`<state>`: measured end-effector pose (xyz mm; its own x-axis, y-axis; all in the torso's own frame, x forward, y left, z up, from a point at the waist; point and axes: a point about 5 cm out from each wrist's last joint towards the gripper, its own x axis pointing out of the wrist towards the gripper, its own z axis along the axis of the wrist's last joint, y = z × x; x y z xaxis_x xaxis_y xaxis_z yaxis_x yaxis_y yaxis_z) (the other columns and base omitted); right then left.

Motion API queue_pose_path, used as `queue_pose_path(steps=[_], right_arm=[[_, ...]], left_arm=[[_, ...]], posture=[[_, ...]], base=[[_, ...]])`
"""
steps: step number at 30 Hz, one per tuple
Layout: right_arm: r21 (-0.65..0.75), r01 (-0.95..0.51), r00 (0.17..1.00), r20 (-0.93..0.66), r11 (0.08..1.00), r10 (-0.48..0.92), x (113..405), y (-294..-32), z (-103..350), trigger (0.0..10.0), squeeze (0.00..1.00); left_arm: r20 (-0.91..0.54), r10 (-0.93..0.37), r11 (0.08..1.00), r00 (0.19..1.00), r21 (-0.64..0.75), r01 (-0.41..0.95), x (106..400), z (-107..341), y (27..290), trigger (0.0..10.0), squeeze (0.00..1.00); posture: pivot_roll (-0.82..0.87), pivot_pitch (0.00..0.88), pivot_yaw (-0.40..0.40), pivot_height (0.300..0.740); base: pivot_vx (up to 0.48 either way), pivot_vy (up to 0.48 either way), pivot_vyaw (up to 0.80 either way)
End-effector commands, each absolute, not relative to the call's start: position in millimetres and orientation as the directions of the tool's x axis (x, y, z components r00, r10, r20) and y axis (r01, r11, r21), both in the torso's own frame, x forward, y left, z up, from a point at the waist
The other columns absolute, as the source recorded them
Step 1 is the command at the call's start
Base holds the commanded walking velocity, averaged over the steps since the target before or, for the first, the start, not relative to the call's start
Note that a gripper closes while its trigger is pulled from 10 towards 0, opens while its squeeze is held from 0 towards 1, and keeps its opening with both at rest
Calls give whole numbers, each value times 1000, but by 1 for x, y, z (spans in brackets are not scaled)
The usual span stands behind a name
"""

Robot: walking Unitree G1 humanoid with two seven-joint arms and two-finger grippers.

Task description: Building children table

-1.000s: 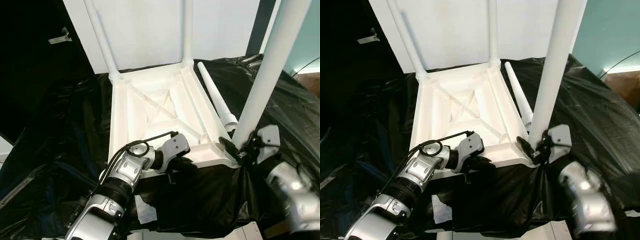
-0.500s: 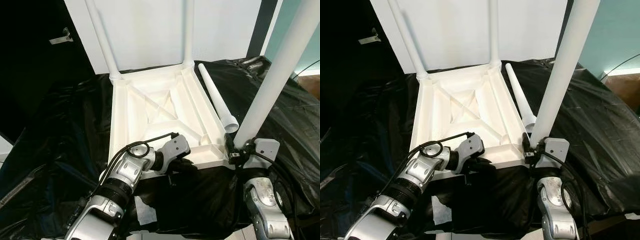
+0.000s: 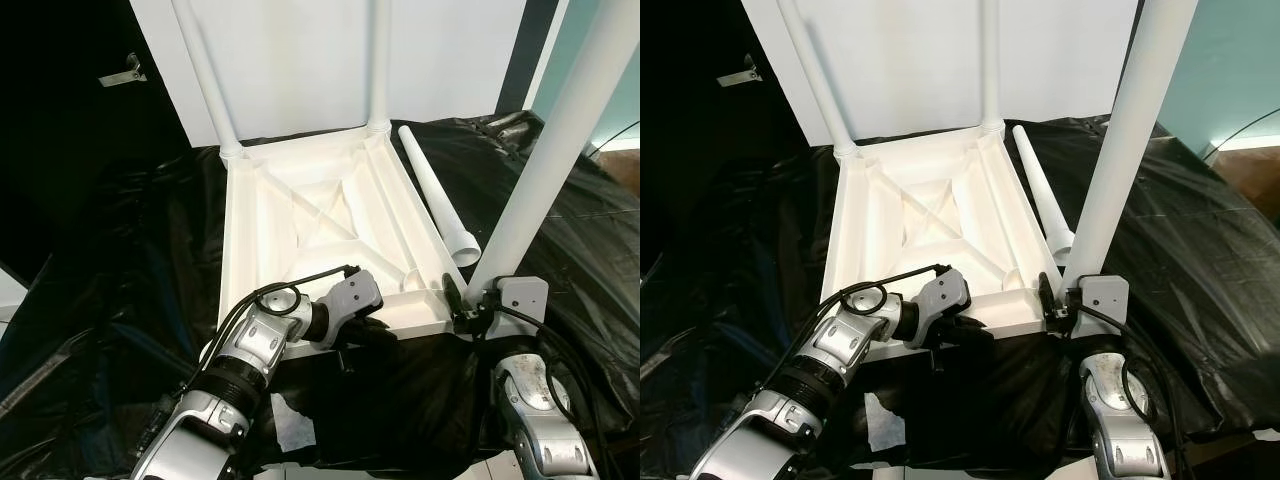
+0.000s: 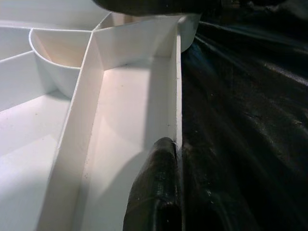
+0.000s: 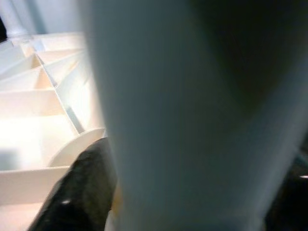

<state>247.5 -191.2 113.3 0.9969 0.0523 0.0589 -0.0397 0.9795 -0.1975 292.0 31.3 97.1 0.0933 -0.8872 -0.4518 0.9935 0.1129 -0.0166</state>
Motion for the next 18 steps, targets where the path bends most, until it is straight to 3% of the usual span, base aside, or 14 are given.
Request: queue_pose_path(steps=[1, 3, 4, 5, 8, 13, 14, 15, 17, 18], right_arm=[[-205, -46, 996, 66, 978, 60, 251, -196, 116, 10000, 1000], [-221, -57, 995, 70, 974, 74, 254, -202, 120, 10000, 1000], [-246, -85, 993, 63, 966, 103, 256, -208, 122, 10000, 682], [-252, -130, 988, 44, 959, 146, 258, -214, 124, 10000, 0], [-254, -160, 984, 31, 954, 174, 259, -218, 124, 10000, 0], [-240, -341, 939, -37, 909, 342, 259, -226, 127, 10000, 0], [-230, -380, 924, -54, 896, 378, 258, -227, 127, 9373, 0], [-228, -405, 914, -65, 885, 401, 258, -228, 128, 706, 0], [-227, -418, 908, -70, 879, 414, 258, -229, 128, 706, 0], [-214, -415, 909, -70, 884, 410, 259, -231, 128, 0, 0]], left_arm=[[-508, -860, 194, 51, -233, 953, 266, 44, 43, 10000, 0], [-509, -859, 195, 52, -232, 953, 266, 44, 43, 10000, 0], [-510, -858, 194, 51, -231, 953, 266, 44, 44, 10000, 0], [-514, -856, 194, 51, -229, 954, 267, 44, 45, 10000, 0], [-517, -854, 194, 51, -227, 954, 267, 43, 46, 10000, 0], [-527, -848, 192, 52, -214, 958, 269, 44, 47, 10000, 0], [-527, -848, 191, 52, -211, 959, 269, 44, 47, 10000, 0], [-527, -848, 189, 52, -210, 959, 269, 44, 46, 10000, 0], [-527, -849, 188, 51, -210, 959, 269, 44, 46, 10000, 0], [-527, -848, 189, 51, -212, 959, 268, 44, 46, 10000, 0]], posture=[[-143, 40, 11, 740], [-142, 38, 10, 740], [-144, 35, 11, 740], [-145, 33, 11, 740], [-145, 32, 10, 740], [-143, 29, 5, 740], [-142, 26, 1, 740], [-140, 27, -2, 740], [-140, 27, -2, 740], [-143, 22, -5, 740]], base=[[0, 0, 0], [0, 0, 0], [0, 0, 0], [0, 0, 0], [0, 0, 0], [0, 0, 0], [0, 0, 0], [0, 0, 0], [0, 0, 0], [0, 0, 0]])
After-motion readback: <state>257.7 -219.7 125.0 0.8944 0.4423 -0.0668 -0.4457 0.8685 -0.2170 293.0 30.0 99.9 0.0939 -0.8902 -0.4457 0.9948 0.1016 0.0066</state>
